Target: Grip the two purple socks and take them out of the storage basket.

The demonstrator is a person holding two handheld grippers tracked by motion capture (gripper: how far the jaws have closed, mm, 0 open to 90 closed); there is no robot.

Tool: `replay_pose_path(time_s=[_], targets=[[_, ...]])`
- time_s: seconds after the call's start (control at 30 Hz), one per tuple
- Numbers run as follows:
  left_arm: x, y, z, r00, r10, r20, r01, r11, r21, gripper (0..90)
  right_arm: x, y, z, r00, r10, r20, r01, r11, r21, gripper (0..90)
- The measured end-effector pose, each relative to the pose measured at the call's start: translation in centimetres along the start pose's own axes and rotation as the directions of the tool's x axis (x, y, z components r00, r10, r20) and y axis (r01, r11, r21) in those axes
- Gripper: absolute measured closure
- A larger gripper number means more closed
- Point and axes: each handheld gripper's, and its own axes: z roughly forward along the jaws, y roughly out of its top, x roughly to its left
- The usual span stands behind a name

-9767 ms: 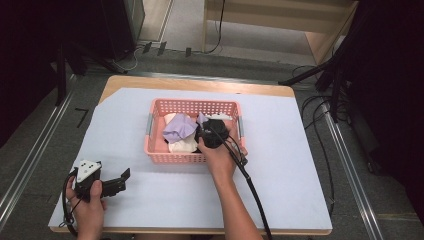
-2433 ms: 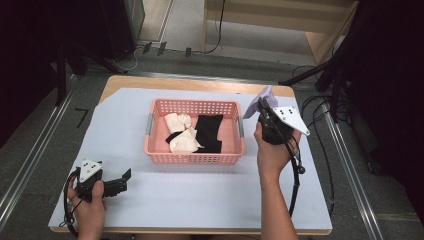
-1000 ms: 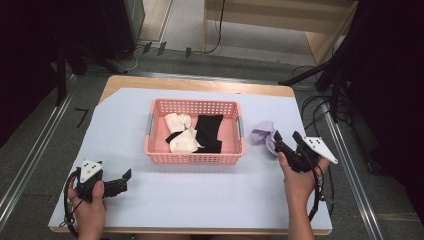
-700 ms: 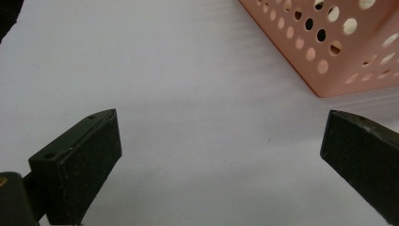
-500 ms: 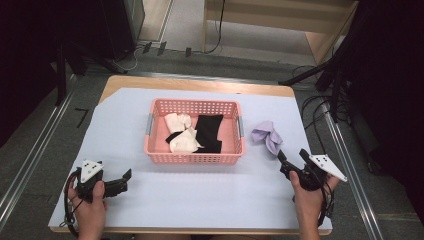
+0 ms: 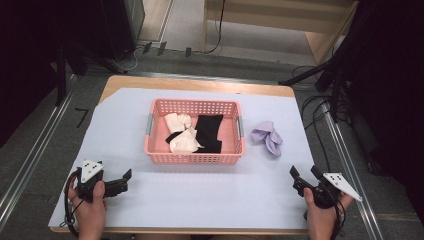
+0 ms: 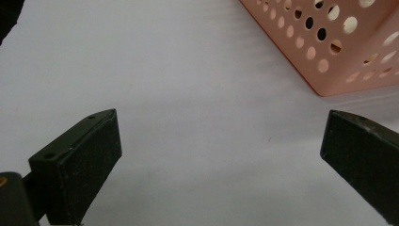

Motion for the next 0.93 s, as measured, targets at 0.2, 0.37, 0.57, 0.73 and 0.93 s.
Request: replay_pose_path(time_s=[0.2, 0.37, 0.57, 0.73, 0.93], targets=[[0.0, 0.0, 0.0, 1.0000, 0.002, 0.002, -0.002, 1.0000, 0.003, 0.1, -1.5, -1.2, -1.3, 0.9993, 0.022, 0.031, -0.023, 1.000, 0.008, 18.7], [0.0, 0.0, 0.0, 1.0000, 0.002, 0.000, -0.002, 1.0000, -0.001, 0.1, -2.2, -1.6, -2.2, 0.9972, 0.066, 0.034, -0.064, 0.997, -0.048, 18.7], [0.1, 0.0, 0.0, 1.0000, -0.005, 0.003, 0.005, 1.0000, -0.004, 0.1, -2.1, -1.8, -2.4, 0.9941, 0.095, 0.053, -0.093, 0.995, -0.044, 19.0], [0.1, 0.0, 0.0, 0.9999, -0.014, 0.006, 0.014, 0.9999, 0.000, 0.1, -2.4, -1.9, -2.5, 0.9884, 0.136, 0.068, -0.133, 0.990, -0.044, 21.7], [0.3, 0.0, 0.0, 0.9998, -0.017, 0.008, 0.017, 0.9998, 0.010, 0.1, -2.2, -1.9, -2.4, 0.9894, 0.121, 0.080, -0.119, 0.992, -0.033, 20.5]])
